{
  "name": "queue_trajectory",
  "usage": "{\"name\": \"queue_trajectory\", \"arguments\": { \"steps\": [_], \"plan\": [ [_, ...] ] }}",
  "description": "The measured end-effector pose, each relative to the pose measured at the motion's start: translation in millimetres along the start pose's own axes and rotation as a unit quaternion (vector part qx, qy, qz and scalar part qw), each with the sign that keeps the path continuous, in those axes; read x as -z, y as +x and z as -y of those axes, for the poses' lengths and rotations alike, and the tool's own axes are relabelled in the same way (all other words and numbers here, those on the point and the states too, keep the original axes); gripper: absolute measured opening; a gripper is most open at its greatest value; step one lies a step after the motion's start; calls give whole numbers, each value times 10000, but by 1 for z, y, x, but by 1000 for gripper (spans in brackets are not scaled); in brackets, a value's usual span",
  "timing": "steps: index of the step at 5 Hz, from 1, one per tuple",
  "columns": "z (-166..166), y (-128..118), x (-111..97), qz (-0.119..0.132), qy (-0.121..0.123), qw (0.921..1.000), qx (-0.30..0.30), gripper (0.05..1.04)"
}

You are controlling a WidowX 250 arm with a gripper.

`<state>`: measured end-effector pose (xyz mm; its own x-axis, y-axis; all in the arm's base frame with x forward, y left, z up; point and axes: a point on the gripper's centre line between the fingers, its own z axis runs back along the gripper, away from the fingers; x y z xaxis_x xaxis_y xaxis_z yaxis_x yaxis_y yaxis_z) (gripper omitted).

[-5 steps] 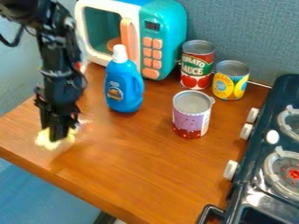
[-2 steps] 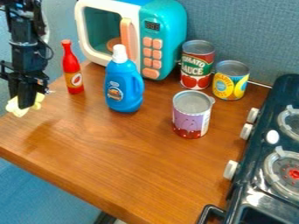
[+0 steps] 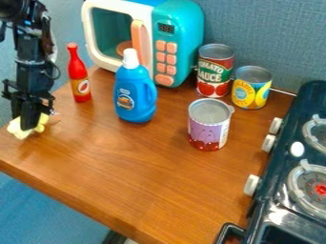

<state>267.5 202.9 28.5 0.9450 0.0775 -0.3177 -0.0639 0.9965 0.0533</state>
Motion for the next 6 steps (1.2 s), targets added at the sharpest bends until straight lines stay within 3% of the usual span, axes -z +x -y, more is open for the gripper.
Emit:
{"name": "queue_trajectory", "arguments": {
  "steps": [2,4,5,6],
  "plan": [
    [24,-6,14,-84,-373,9971,653,184],
    [31,-7,13,-22,-348,9989,328,689],
    [26,-15,-5,264,-58,9996,53,961],
    [33,-20,-38,661,376,9970,117,1006]
  ]
}}
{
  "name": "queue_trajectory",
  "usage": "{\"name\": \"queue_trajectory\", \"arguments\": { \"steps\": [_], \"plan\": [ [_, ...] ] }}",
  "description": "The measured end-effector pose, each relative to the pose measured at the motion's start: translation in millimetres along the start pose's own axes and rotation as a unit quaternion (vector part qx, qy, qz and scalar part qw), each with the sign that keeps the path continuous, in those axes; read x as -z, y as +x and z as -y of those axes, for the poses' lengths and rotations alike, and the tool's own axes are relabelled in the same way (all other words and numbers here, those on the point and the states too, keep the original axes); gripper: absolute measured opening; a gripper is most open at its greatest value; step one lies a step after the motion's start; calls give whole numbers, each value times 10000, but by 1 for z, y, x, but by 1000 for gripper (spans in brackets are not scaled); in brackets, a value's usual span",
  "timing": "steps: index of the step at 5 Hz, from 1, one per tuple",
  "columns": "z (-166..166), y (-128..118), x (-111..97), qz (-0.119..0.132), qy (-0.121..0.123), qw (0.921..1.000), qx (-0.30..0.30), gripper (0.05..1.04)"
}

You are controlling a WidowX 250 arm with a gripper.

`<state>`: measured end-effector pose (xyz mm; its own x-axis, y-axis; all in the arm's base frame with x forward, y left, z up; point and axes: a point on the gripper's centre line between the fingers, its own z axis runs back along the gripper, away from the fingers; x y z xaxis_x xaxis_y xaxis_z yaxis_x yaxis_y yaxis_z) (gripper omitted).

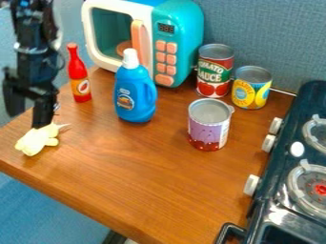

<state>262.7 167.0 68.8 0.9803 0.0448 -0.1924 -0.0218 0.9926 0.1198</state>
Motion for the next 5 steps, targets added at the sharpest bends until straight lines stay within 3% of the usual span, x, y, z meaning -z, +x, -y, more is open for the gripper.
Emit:
{"name": "queue_trajectory", "arguments": {
  "steps": [1,2,3,4,5],
  "plan": [
    [27,3,-27,185,162,9981,568,1002],
    [68,6,-44,303,-26,9937,1074,1001],
    [106,5,-50,394,-392,9915,1174,1001],
    [132,2,-51,559,-305,9926,1032,1001],
    [140,-4,-50,535,-430,9945,796,1001]
  ]
}}
